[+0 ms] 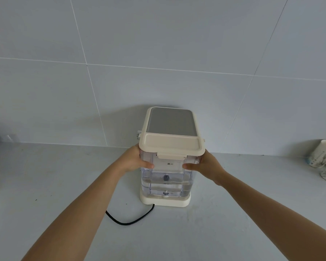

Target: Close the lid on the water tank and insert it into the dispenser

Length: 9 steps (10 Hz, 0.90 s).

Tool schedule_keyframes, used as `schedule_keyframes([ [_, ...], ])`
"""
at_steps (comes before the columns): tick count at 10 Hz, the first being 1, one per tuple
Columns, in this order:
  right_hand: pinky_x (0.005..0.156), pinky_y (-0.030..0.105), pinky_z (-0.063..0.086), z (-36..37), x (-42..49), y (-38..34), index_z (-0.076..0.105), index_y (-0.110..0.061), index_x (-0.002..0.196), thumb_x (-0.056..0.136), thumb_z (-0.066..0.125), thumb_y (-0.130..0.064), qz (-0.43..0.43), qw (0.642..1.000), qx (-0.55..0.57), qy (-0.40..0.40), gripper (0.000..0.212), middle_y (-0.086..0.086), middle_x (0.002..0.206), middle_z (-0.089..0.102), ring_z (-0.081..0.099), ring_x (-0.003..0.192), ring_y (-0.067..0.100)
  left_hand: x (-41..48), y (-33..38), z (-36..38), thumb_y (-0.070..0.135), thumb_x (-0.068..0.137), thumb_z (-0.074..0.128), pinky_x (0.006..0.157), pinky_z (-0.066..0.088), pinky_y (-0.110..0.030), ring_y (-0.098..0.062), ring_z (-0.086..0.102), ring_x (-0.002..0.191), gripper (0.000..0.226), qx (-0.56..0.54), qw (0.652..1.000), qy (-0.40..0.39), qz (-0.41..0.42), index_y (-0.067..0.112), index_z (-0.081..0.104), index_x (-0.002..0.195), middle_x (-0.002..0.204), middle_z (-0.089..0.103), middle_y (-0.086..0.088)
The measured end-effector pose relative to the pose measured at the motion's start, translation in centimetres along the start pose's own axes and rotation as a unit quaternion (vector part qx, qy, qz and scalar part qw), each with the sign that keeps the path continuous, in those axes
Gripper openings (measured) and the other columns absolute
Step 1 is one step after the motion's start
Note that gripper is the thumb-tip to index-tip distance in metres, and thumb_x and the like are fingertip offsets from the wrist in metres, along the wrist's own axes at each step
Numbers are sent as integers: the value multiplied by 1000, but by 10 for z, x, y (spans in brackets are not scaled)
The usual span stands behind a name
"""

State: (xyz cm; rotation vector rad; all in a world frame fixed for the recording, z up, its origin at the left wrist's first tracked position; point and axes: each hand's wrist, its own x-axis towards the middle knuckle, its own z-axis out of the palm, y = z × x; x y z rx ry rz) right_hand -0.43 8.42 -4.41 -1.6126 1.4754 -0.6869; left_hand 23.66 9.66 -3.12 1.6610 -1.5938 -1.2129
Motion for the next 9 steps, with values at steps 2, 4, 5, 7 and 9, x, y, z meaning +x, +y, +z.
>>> schedule_keyframes([
  [2, 106, 47, 41, 2, -2, 3, 40, -21, 132, 66, 79, -25, 6, 1000, -2, 5, 77, 2, 131, 56, 50, 122, 25, 1, -1, 4, -1, 70, 74, 106, 35, -35, -28, 44, 128, 69, 3, 1000, 7, 1, 10, 43, 131, 133, 53, -14],
  [4, 105, 41, 40, 4, -4, 1, 39, -19, 133, 67, 78, -22, 4, 1000, -3, 13, 76, 3, 132, 55, 49, 123, 24, 2, -6, 2, 3, 66, 78, 113, 33, -40, -19, 43, 130, 77, -3, 1000, -2, -2, 13, 42, 134, 136, 53, -4],
  [5, 105, 41, 40, 4, -7, -2, 38, -17, 134, 70, 77, -20, 3, 1000, -4, 7, 75, 4, 133, 54, 49, 123, 25, 1, -5, 4, 1, 68, 76, 112, 32, -37, -17, 41, 132, 77, -14, 1000, -1, -6, 12, 40, 136, 138, 51, -3],
  [7, 106, 41, 39, 2, -11, -3, 30, -17, 137, 70, 76, -24, 7, 1000, -25, -8, 82, 4, 137, 50, 46, 126, 27, -9, -12, 14, 7, 75, 72, 97, 34, -25, -15, 47, 123, 62, -40, 998, 42, -3, 11, 46, 131, 132, 54, -3],
  [9, 111, 36, 27, -11, -23, -15, -32, -8, 137, 80, 67, -16, 25, 997, -40, -59, 115, 7, 155, 20, 28, 139, 30, -25, -12, 25, 40, 57, 80, 109, 34, -38, -20, 37, 135, 98, -45, 992, 117, 4, 20, 31, 140, 144, 43, 0],
])
